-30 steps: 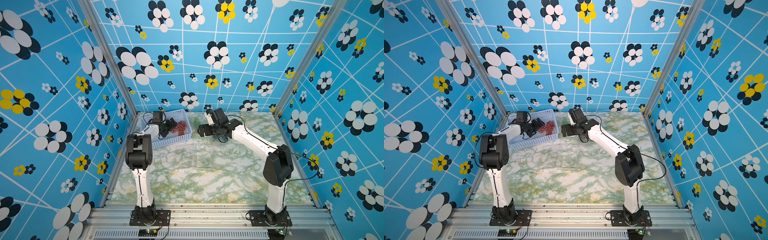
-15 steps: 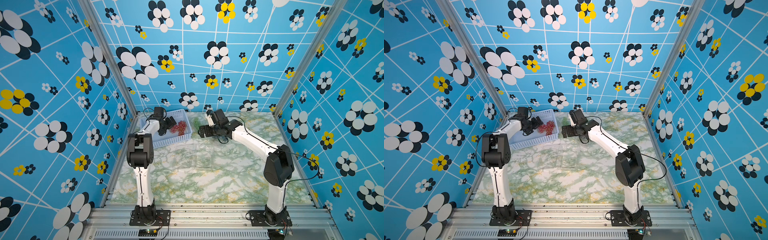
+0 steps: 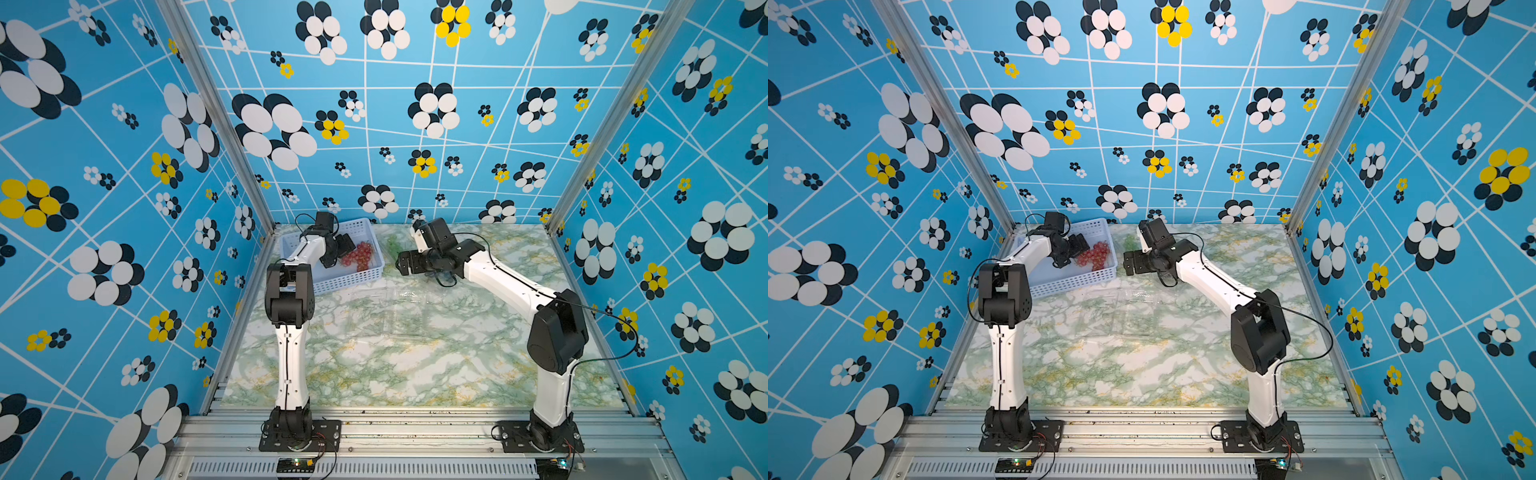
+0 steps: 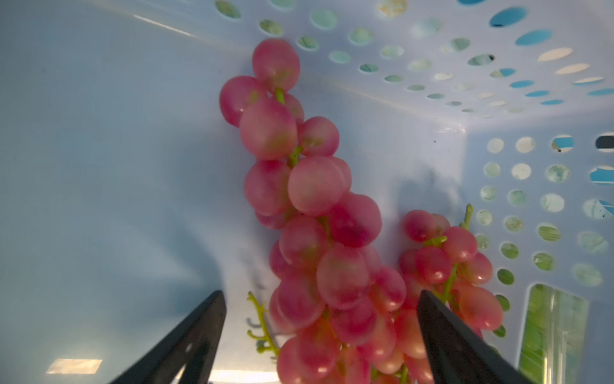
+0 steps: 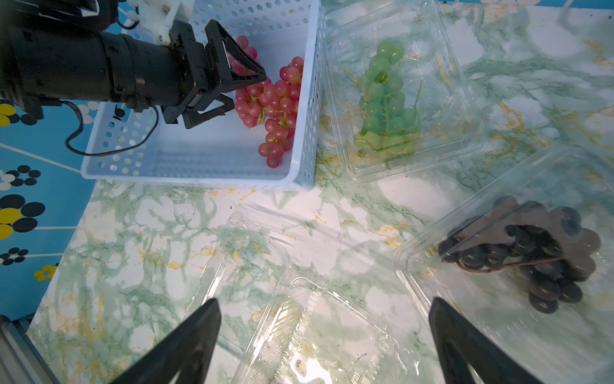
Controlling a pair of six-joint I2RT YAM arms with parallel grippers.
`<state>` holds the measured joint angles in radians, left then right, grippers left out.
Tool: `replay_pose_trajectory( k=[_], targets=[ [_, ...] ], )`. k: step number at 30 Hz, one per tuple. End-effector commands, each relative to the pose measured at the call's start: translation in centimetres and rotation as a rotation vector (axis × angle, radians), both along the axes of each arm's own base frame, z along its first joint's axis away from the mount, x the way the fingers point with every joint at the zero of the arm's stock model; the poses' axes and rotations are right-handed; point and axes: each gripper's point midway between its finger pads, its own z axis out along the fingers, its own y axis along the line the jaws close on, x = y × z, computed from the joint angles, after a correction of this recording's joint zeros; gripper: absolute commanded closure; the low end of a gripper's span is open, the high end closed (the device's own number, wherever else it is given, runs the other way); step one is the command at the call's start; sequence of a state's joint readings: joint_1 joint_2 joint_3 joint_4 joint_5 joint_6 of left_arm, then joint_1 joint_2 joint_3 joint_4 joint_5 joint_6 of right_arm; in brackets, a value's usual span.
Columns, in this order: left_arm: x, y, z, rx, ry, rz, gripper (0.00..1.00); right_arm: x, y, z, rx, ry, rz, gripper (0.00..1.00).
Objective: Pack grapes into containers
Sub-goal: Pick up the grape from the basket.
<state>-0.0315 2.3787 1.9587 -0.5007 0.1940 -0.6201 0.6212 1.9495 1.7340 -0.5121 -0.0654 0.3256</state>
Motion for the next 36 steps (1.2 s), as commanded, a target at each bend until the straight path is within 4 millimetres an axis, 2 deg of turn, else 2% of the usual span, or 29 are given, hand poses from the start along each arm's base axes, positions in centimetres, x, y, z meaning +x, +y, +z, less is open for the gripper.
replay_pose_trajectory(
  k=[1,5,12,15,20,32,36],
  targets=[
    [0.2,-0.7,-2.0,-0.033,0.033,0.008,0.12,0.7,0.0,-0.2,-0.013,-0.017,0.002,0.01],
    [0.7,-0.9,-2.7,-0.038,0.033,0.007,0.22,0.7,-0.2,-0.5,-0.031,-0.022,-0.001,0.01],
    [1.2,-1.3,-3.4,-0.049,0.021,-0.01,0.54,1.1,-0.4,-0.8,-0.042,-0.035,-0.008,0.01],
    [1.3,-1.8,-2.9,-0.066,0.005,-0.031,0.67,1.2,-0.4,-0.8,-0.046,-0.038,-0.013,0.01],
    [1.5,-2.5,-0.5,-0.102,-0.058,-0.069,0.74,1.3,-0.3,-0.9,-0.046,-0.036,-0.016,0.01],
    [0.6,-1.6,7.8,-0.129,-0.201,-0.078,0.74,0.8,-0.3,-0.8,-0.019,-0.01,-0.023,0.01],
    [-0.1,-1.0,9.3,-0.124,-0.217,-0.073,0.74,0.5,-0.3,-0.4,0.001,-0.007,-0.029,0.01]
  ],
)
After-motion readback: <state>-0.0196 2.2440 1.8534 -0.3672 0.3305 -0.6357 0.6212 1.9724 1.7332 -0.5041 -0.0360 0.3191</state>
